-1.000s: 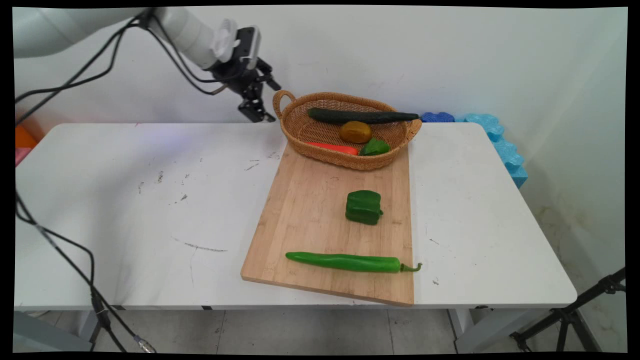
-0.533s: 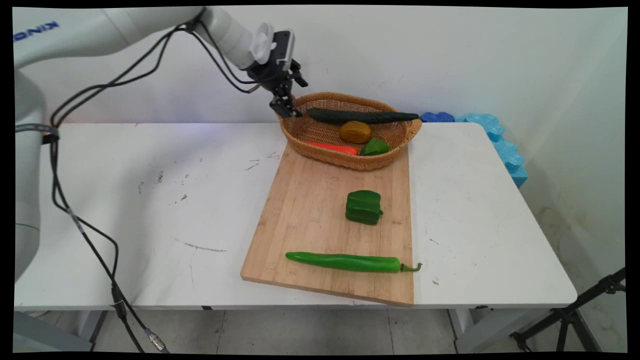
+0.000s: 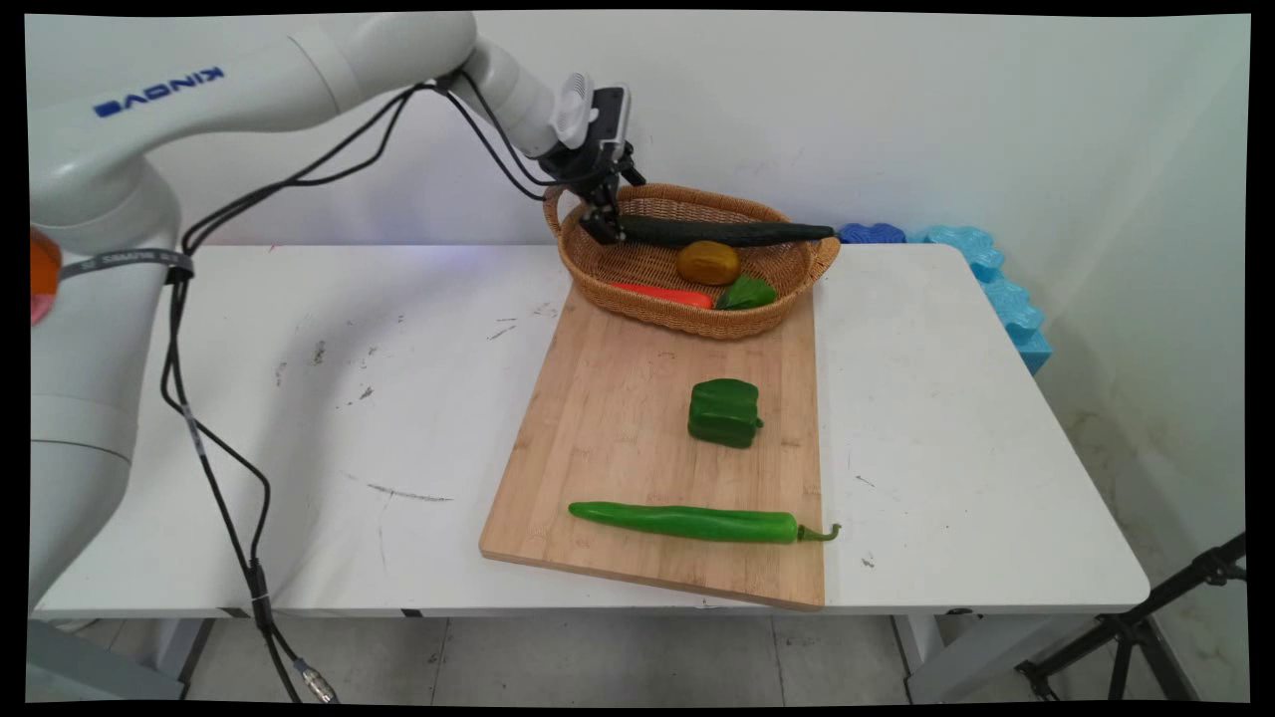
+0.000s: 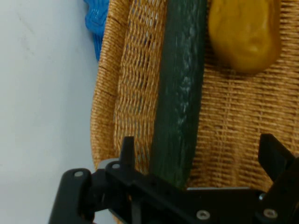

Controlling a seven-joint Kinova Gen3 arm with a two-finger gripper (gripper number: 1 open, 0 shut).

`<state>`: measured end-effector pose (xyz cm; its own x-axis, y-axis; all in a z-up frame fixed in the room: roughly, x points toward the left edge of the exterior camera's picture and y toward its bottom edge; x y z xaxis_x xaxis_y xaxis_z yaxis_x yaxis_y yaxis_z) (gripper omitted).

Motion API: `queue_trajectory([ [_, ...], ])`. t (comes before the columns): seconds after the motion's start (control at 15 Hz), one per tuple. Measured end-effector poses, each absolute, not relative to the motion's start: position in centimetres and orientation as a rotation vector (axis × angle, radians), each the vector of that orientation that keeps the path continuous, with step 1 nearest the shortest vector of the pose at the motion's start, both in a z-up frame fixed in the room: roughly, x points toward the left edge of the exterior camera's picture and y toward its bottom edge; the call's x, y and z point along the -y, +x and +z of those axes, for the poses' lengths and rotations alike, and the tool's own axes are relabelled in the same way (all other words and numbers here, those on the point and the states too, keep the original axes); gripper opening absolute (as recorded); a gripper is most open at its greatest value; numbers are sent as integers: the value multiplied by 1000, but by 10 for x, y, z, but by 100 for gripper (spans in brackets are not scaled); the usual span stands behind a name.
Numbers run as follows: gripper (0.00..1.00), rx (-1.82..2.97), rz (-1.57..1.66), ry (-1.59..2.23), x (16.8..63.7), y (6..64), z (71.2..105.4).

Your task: Pick up the cucumber from the vegetable basket

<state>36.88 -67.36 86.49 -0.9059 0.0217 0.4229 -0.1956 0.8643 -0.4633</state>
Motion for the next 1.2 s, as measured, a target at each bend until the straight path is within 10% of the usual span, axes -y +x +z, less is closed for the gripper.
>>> queue_trajectory([
  [0.87, 100, 2601, 706, 153, 705, 346, 827],
  [0.93, 0, 2600, 706, 152, 706, 345, 826],
  [1.2, 0, 2598, 704, 144, 706, 343, 824],
])
